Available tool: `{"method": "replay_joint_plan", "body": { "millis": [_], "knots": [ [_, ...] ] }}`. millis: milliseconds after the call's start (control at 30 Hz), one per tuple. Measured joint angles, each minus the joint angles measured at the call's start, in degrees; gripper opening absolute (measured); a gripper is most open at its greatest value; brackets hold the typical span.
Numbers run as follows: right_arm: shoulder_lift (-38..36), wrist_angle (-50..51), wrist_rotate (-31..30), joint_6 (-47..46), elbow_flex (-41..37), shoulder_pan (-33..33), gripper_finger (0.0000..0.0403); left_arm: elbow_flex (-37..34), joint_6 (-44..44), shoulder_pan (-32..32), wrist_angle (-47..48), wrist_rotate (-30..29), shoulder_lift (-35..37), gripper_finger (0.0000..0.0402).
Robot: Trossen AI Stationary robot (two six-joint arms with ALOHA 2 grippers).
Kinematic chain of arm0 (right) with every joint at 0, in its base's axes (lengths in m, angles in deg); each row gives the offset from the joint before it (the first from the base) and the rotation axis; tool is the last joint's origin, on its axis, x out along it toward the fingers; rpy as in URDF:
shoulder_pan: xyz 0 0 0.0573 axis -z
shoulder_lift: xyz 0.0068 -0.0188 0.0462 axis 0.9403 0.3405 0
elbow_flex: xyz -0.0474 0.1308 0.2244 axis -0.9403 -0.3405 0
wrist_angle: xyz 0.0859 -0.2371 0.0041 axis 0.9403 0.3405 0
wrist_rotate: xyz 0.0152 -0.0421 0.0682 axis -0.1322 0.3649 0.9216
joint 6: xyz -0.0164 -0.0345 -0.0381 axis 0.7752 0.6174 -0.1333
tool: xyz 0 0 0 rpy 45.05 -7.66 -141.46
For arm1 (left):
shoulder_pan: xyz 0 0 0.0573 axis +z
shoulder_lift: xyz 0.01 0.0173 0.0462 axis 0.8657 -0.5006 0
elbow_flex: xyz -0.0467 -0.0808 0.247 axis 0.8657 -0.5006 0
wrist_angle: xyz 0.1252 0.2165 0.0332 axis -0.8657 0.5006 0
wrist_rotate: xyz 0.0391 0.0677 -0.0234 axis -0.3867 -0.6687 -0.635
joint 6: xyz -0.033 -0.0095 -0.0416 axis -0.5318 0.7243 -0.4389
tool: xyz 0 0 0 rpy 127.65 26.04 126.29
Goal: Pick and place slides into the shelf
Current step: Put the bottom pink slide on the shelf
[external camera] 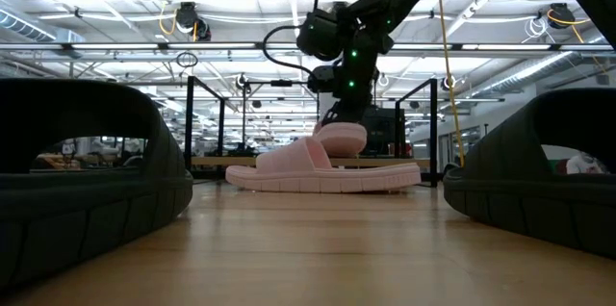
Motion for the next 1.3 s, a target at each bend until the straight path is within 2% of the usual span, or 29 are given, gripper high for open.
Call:
{"method": "replay_joint_plan", "body": {
  "millis": [667, 867, 1300],
  "knots": [
    [0.0, 0.39, 1.75, -1.79, 0.0, 0.31, 0.0, 0.0, 1.0, -0.02, 0.0, 0.0, 0.0, 0.0051],
    [-0.04, 0.28, 5.75, -3.37, 0.02, 0.35, 0.0022, 0.0, 1.26, -0.01, 0.0, 0.0, 0.0, 0.0051],
    [-0.2, -1.49, 6.02, -4.54, -1.19, 0.29, 0.0031, 0.0, 1.46, -0.02, 0.0, 0.0, 0.0, 0.0051]
  ]
}}
